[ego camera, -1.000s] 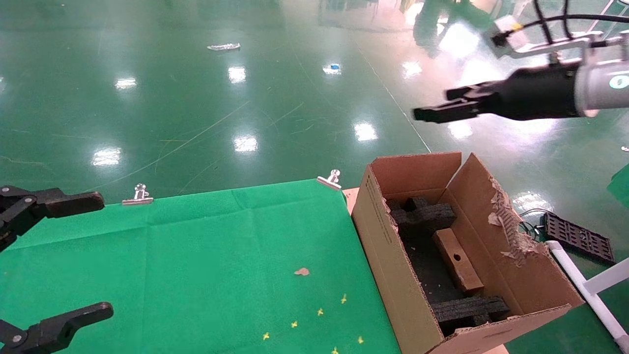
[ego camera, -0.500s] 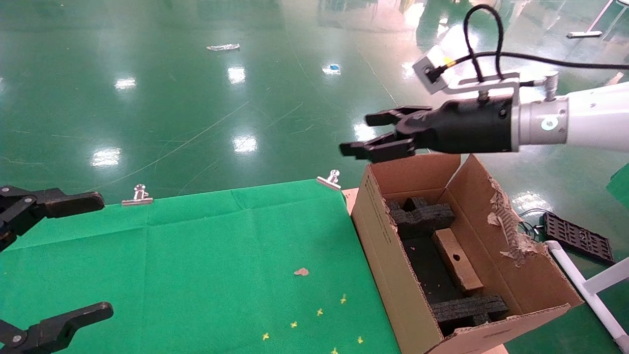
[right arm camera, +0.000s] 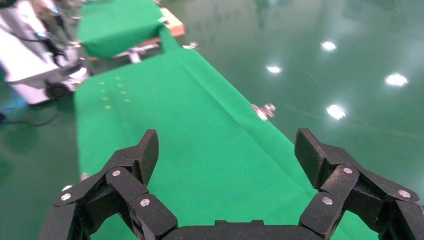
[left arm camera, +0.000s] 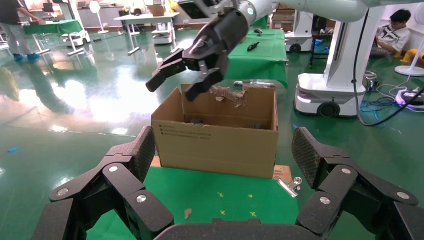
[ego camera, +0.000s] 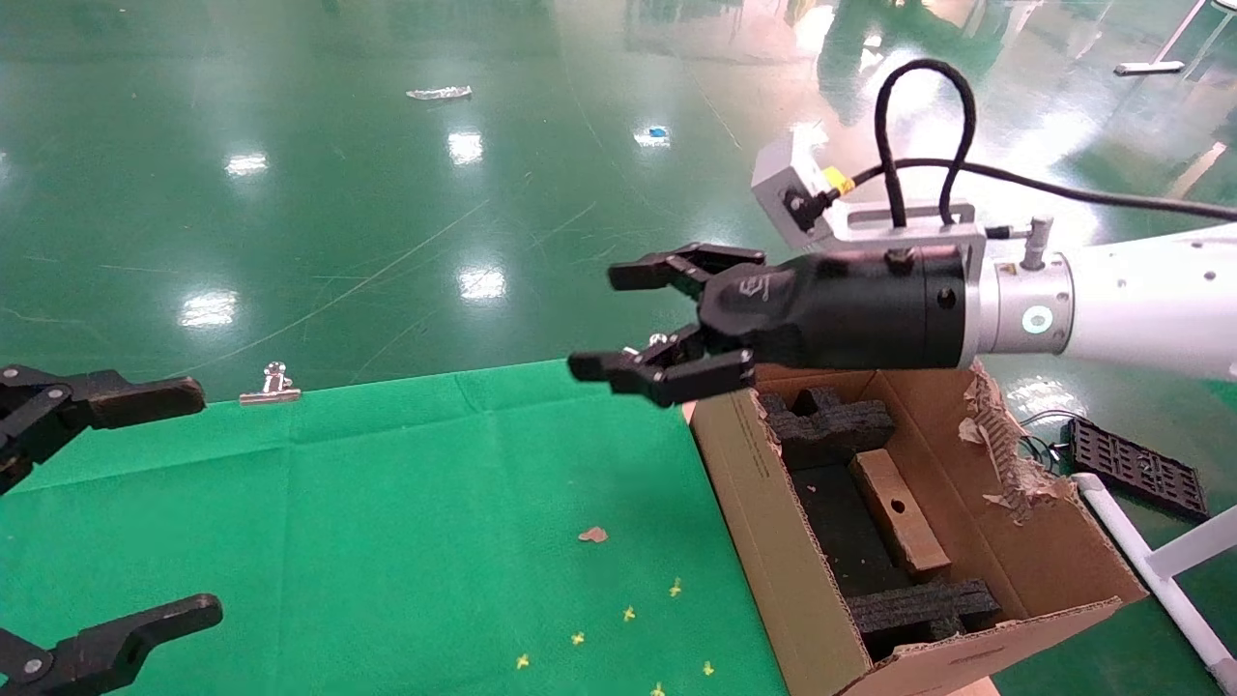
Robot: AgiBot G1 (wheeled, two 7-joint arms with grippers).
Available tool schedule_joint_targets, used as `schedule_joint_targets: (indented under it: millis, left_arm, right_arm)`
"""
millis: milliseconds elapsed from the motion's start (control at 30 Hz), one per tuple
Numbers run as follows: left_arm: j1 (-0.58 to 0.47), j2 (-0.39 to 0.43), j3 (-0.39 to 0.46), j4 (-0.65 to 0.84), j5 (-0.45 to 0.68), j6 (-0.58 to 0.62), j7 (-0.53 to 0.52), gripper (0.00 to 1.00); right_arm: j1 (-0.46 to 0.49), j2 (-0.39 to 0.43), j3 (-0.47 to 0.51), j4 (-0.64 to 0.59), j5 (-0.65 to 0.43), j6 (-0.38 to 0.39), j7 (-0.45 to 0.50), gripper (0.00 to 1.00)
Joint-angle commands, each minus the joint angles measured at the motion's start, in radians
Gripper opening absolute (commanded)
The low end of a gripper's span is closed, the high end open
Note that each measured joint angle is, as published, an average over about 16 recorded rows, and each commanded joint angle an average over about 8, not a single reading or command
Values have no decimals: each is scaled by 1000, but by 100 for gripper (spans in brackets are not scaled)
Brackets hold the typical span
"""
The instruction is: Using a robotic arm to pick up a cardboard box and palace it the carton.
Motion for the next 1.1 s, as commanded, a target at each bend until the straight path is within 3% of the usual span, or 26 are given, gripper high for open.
schedule_joint_targets:
  millis: [33,733,1100]
  left_arm:
    - [0,0,0,0,0,0,0,100]
    - [0,0,1,0,-1,-1,1,100]
    - [0,-1,1,0,-1,-1,1,100]
  right_arm:
    - [-37,0,39,31,11,-9,-10,100]
    - [-408,-1,432,350,121,-101,-109,100]
    - [-441,-1,466,376,132,-109,-115,100]
